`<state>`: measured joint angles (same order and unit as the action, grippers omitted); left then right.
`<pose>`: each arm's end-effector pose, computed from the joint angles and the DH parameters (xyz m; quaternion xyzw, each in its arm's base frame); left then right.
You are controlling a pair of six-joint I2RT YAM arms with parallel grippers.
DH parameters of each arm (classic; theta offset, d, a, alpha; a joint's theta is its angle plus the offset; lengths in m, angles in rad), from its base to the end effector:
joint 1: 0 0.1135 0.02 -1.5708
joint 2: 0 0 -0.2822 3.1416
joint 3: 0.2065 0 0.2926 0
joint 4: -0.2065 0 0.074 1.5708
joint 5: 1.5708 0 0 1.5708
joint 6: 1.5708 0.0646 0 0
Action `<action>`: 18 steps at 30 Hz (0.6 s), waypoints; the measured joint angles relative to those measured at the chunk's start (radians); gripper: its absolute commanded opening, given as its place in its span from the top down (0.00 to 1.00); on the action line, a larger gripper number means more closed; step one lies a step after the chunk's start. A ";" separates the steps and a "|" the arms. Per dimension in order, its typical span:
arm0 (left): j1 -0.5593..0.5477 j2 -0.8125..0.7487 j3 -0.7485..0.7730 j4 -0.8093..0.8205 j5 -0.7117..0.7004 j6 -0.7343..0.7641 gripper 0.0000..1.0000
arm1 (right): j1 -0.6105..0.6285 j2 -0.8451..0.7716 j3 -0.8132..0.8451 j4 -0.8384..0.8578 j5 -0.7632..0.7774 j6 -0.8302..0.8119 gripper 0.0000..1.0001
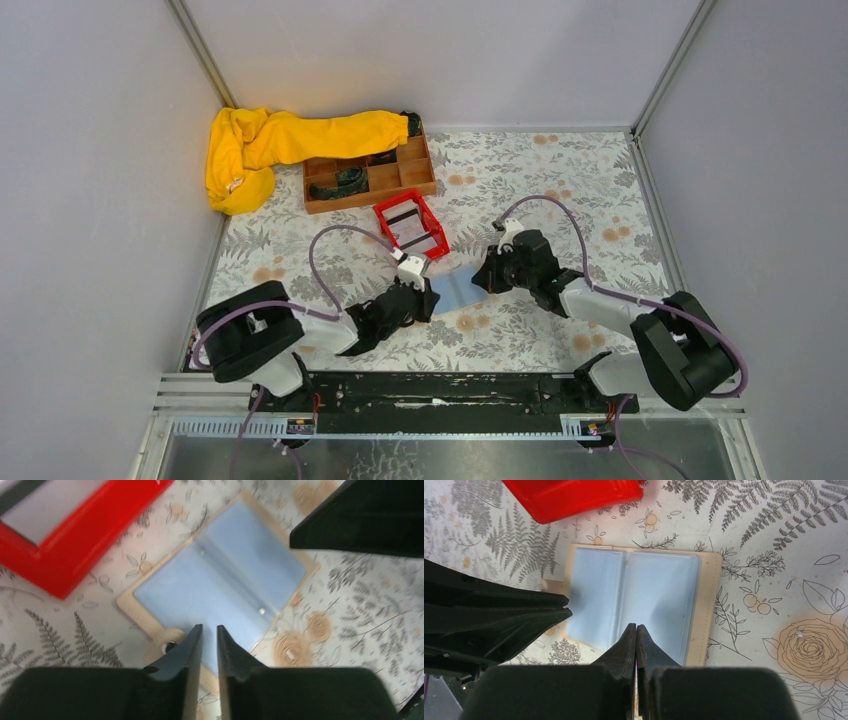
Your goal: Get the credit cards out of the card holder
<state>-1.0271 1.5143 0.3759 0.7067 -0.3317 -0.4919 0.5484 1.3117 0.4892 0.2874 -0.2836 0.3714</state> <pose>0.1738 -0.2469 0.1038 0.1338 0.8246 -0.2654 0.4814 0.2496 0.1737 0.1479 -0.1457 0.8506 0.3275 0.3846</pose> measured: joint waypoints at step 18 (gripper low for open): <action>0.000 -0.005 -0.104 0.089 0.035 -0.228 0.63 | 0.000 0.124 -0.010 0.082 0.001 0.000 1.00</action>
<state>-1.0271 1.5093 0.2722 0.7952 -0.2962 -0.7197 0.5488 1.4357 0.4793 0.3698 -0.2825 0.3717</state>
